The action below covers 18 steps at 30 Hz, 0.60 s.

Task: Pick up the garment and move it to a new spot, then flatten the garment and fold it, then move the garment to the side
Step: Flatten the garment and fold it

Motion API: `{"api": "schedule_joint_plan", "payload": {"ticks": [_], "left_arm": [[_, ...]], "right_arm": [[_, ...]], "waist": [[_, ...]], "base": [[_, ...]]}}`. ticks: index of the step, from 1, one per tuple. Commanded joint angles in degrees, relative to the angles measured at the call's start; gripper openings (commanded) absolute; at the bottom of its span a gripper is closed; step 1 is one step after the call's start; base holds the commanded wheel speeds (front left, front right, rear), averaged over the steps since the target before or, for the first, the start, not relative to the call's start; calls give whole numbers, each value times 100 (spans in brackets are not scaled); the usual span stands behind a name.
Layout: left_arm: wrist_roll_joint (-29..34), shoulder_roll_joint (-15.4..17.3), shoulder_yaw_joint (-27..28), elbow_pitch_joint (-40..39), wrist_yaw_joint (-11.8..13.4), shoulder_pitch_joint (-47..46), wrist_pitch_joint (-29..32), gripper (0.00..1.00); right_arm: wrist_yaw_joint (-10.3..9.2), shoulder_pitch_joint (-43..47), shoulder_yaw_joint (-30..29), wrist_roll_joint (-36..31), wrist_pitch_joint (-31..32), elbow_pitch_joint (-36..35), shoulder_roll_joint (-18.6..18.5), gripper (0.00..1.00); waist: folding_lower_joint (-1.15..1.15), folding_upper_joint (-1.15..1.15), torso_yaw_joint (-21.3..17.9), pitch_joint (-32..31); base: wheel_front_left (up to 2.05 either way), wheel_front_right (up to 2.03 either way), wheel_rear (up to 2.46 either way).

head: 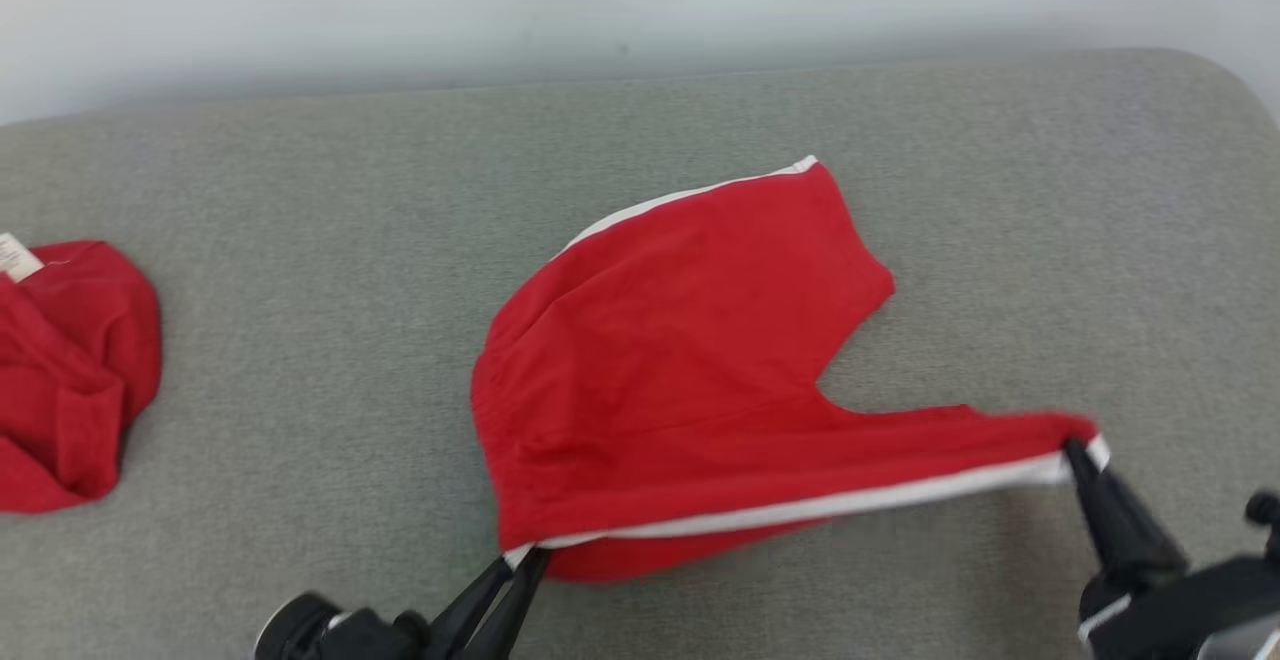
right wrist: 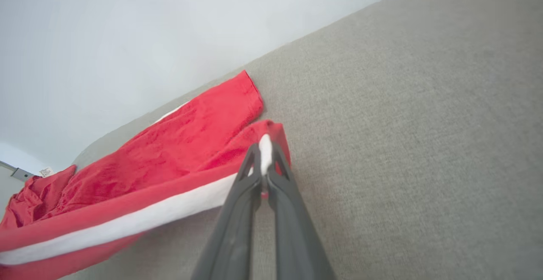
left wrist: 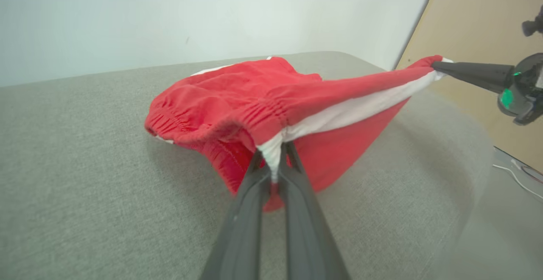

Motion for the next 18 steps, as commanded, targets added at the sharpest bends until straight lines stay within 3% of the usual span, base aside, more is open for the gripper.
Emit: {"api": "schedule_joint_plan", "payload": {"ticks": [1,8,13,18], "left_arm": [[74,-22,15,-16,-29,-101,-19,0],[209,-421,-10,219,-261,-793,-19,0],[62,-786,182,679,-357,-1397,-19,0],[79,-924,316,1259,-402,-1972,-20,0]], "right_arm": [[-13,-81,-3,-22,29,-8,-28,0],[-13,-1315,115,-123,320,402,-434,0],[-13,-2413,365,-175,461,1147,-640,0],[-13,-3550,731,-267,429,2022,-645,0]], "waist": [[0,0,106,25],[0,0,408,325],[0,0,570,596],[0,0,619,851]], "base": [[0,0,0],[0,0,0],[0,0,0],[0,0,0]]}}
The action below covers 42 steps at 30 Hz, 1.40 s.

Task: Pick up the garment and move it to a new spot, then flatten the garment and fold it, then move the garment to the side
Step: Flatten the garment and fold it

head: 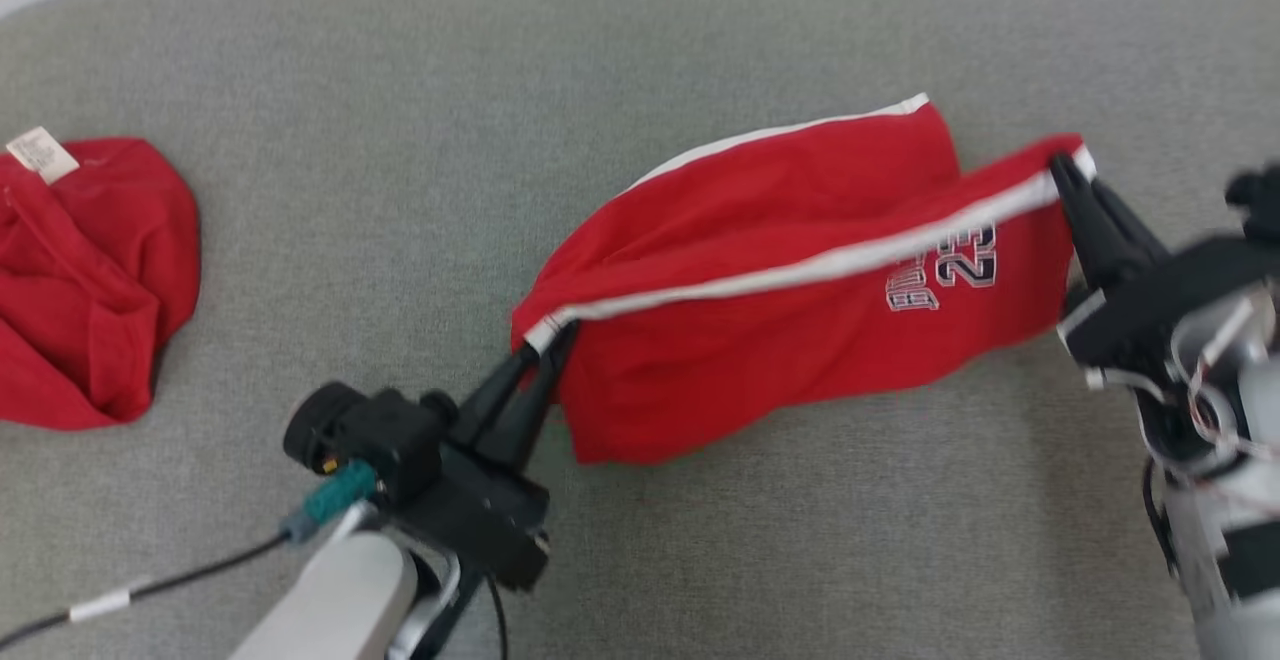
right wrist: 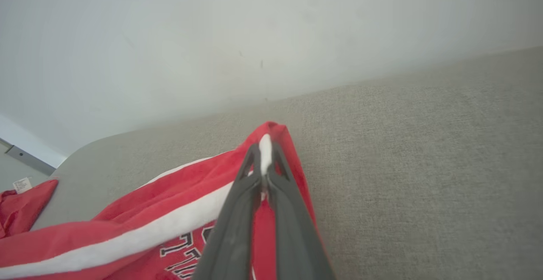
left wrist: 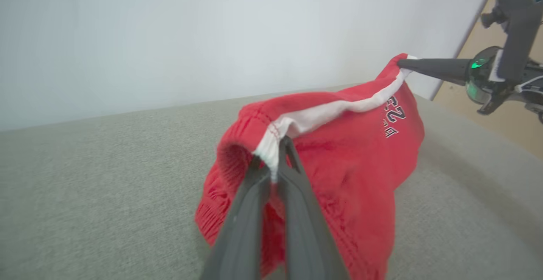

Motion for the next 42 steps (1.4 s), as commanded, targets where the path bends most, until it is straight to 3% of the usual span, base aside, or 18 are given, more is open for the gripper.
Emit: {"api": "schedule_joint_plan", "payload": {"ticks": [1,12,21,22,23,24,31,39,42], "left_arm": [[7,-25,29,206,-28,-198,-19,0],[-132,-290,-1,1196,-25,-1246,-19,0],[-42,-440,-5,1463,-27,-1534,-20,0],[-23,-449,-4,1477,-27,-1541,-19,13],[23,-456,41,1462,-27,-1551,-19,42],[47,-460,91,1462,-27,-1531,-19,100],[222,-470,353,1386,-26,-1210,-19,100],[543,-547,1225,915,16,-415,-19,100],[786,-624,1617,589,146,-43,-19,100]], "right_arm": [[-13,-378,121,-67,-27,296,27,0],[-13,-2286,716,-391,-503,2445,93,0],[-13,-3017,1240,-308,-952,3425,147,0],[-13,-3058,1306,-281,-1001,3491,148,19],[-13,-3094,1363,-255,-1063,3549,149,44],[-13,-3108,1423,-216,-1097,3597,153,100],[-13,-3028,1867,56,-1337,3672,54,100],[-13,-2478,2468,443,-1559,3465,-437,100],[-13,-2252,2542,590,-1622,3522,-602,100]], "waist": [[-1,-1,96,251],[-1,-1,312,826],[-1,-1,360,996],[-1,-1,354,981],[-1,-1,343,957],[-1,-1,330,926],[-1,-1,241,641],[-1,-1,271,245],[-1,-1,317,144]], "base": [[0,0,0],[0,0,0],[0,0,0],[0,0,0],[0,0,0],[0,0,0],[0,0,0],[0,0,0],[0,0,0]]}}
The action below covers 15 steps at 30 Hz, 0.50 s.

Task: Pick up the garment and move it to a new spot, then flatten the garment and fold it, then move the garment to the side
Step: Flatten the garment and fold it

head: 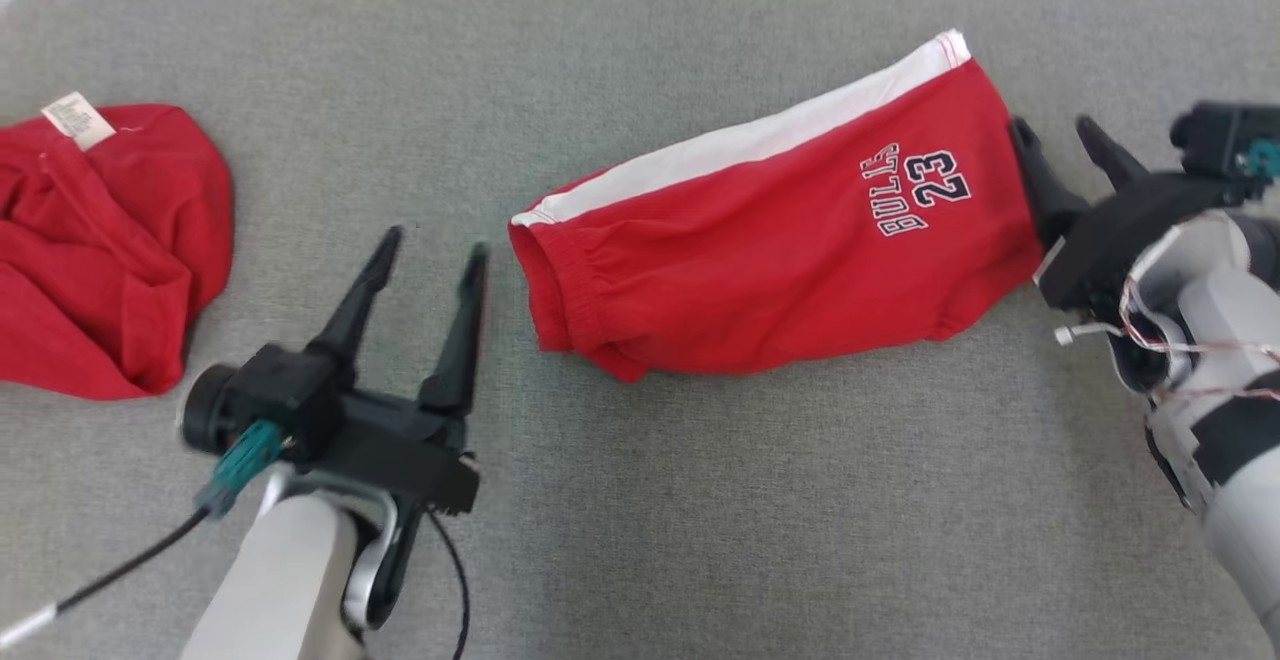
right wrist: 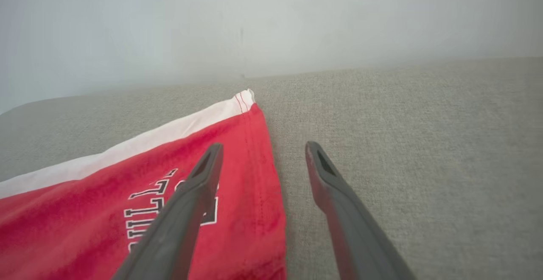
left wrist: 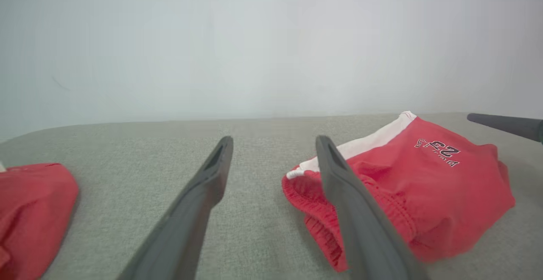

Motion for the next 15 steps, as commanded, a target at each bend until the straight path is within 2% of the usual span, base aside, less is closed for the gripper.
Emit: {"api": "schedule_joint_plan", "payload": {"ticks": [1,4,8,15], "left_arm": [[151,-21,149,-117,41,177,-20,100],[433,-177,498,-483,212,556,-19,100],[762,-377,889,-883,312,997,-19,100],[1110,-638,1280,-1076,179,1519,-19,100]], "right_arm": [[-13,120,25,72,-50,28,-48,100],[-13,285,81,169,-116,135,-100,100],[-13,384,162,222,-172,312,-160,100],[-13,495,270,316,-217,668,-46,100]], "waist": [[1,0,63,-98],[1,0,135,-132],[1,0,240,-83],[1,0,358,-31]], "base": [[0,0,0],[0,0,0],[0,0,0],[0,0,0]]}}
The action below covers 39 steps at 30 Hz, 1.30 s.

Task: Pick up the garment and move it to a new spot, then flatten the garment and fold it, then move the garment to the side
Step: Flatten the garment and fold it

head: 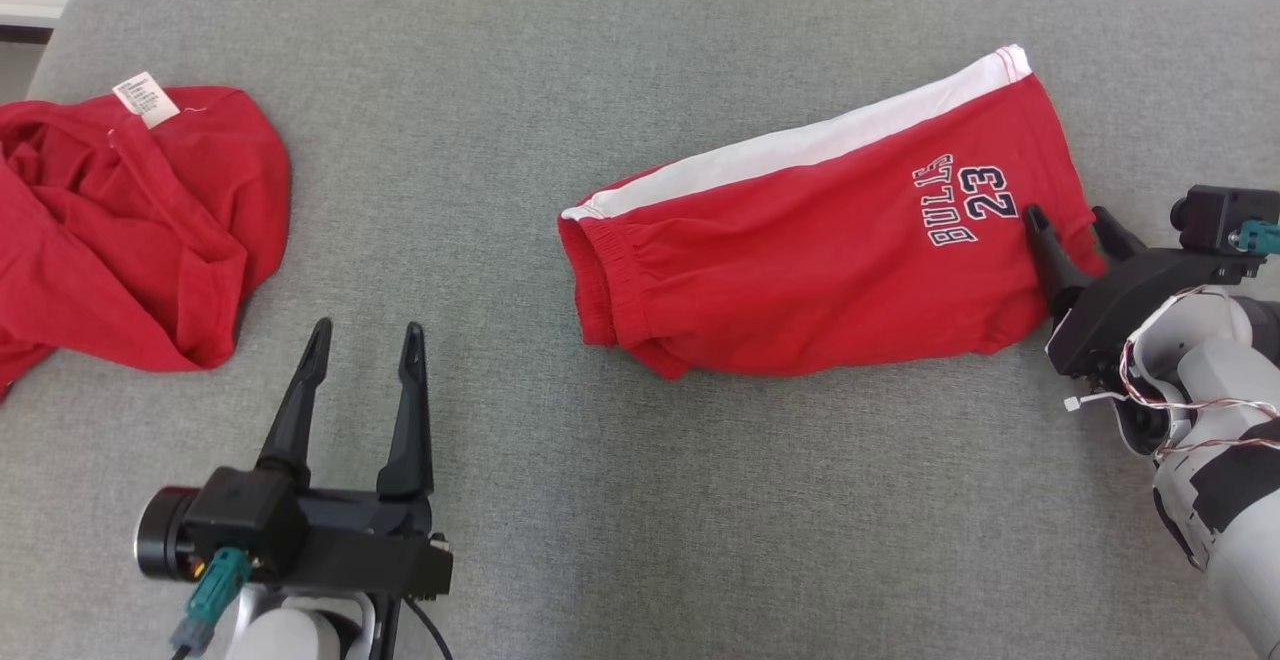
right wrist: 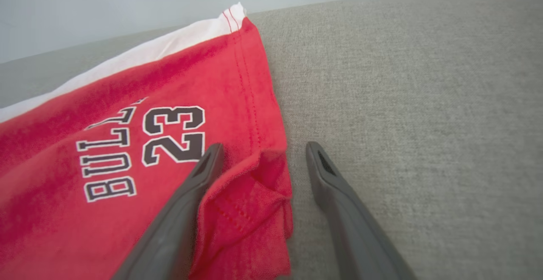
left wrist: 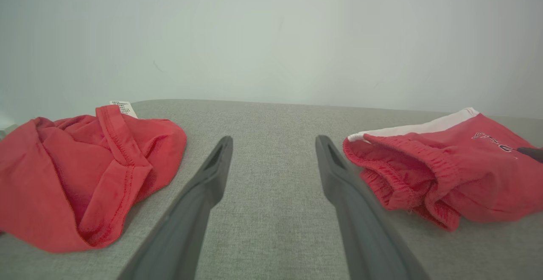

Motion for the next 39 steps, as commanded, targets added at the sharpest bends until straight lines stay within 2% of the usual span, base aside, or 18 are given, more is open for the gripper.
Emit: {"api": "schedule_joint_plan", "payload": {"ticks": [1,2,3,4,15,18,24,25,26,31,39], "left_arm": [[86,-42,66,-18,-40,107,-19,100],[122,-74,98,-37,-39,151,-19,100],[132,-99,141,-48,-50,188,-19,100],[140,-115,192,-54,-63,220,-19,100],[399,-193,645,70,-155,717,-19,100],[470,-205,766,43,-186,942,-19,100],[513,-221,790,-88,-182,1120,-19,100],[508,-224,804,-105,-178,1133,-19,100],[510,-226,803,-111,-178,1147,-19,100],[547,-230,825,-141,-185,1157,-19,100],[616,-234,806,-130,-198,1079,-19,100]], "right_arm": [[-13,139,65,53,2,30,75,100],[-13,191,105,86,7,24,102,95],[-13,228,133,114,-7,15,115,9],[-13,255,161,146,-21,1,124,0],[-13,716,431,490,-357,-504,75,0],[-13,1162,529,696,-409,-885,-106,0],[-13,1984,464,995,-349,-1417,-421,0],[-13,2086,456,1000,-332,-1485,-465,29],[-13,2163,403,1029,-339,-1527,-486,100],[-13,2181,202,804,-382,-1584,-562,100],[-13,1659,96,287,100,-1109,-375,100]], "waist": [[1,0,27,7],[1,0,34,-5],[1,0,37,-17],[1,0,36,-38],[1,0,-322,-649],[1,0,-532,-876],[1,0,-709,-927],[1,0,-733,-920],[1,0,-750,-913],[1,0,-804,-893],[1,0,-676,-877]], "base": [[0,0,0],[0,0,0],[0,0,0],[0,0,0],[0,0,0],[0,0,0],[0,0,0],[0,0,0],[0,0,0],[0,0,0],[0,0,0]]}}
